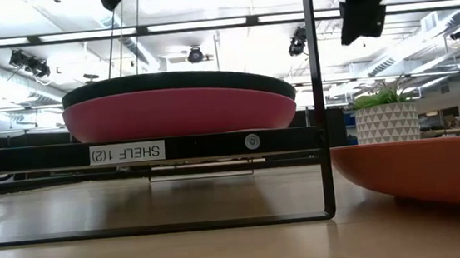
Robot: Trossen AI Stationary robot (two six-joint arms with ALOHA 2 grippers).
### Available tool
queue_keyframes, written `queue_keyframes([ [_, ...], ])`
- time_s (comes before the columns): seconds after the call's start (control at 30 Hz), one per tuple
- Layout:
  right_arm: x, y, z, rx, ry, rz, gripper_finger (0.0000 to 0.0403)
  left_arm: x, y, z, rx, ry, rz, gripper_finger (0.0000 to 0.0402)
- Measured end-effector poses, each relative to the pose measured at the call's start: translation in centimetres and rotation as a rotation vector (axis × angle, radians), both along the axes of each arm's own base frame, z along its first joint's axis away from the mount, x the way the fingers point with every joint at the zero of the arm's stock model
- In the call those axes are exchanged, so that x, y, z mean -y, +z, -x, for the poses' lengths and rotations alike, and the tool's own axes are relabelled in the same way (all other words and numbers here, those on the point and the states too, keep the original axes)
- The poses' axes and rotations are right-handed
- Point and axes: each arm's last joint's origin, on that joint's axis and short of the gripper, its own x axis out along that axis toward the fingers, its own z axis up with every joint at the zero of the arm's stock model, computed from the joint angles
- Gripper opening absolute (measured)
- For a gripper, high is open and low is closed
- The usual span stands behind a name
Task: Place and stack plates onto a shelf
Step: Stack the orange plate on top of the dark green plate on the shelf
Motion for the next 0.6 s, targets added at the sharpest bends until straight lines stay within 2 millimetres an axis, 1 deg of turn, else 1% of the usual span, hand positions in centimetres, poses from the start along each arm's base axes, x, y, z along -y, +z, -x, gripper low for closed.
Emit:
queue_keyframes([
  [0.13,-0.3,-2.3,-0.6,0.004,-0.015,-0.034,0.0055,-0.3,1.0,0.9,0.063,0.03,-0.005,0.0116],
  [0.23,-0.6,-4.3,-1.4,-0.023,-0.004,-0.096,0.0066,-0.7,1.5,1.2,0.107,0.071,-0.016,0.0116],
  [0.3,-0.8,-5.3,-1.9,-0.054,0.017,-0.128,0.0078,-1.0,1.8,1.2,0.13,0.091,-0.017,0.0116],
  [0.4,-1.2,-6.7,-2.5,-0.115,0.043,-0.141,0.0101,-1.2,2.2,1.4,0.11,0.103,-0.015,0.0116],
  [0.5,-1.9,-8.2,-3.1,-0.169,0.055,-0.137,0.0124,-1.2,3.1,1.6,0.121,0.105,-0.012,0.0116],
  [0.6,-2.5,-9.7,-3.5,-0.229,0.066,-0.131,0.0141,-1.3,4.4,2.0,0.142,0.106,-0.019,0.0116],
])
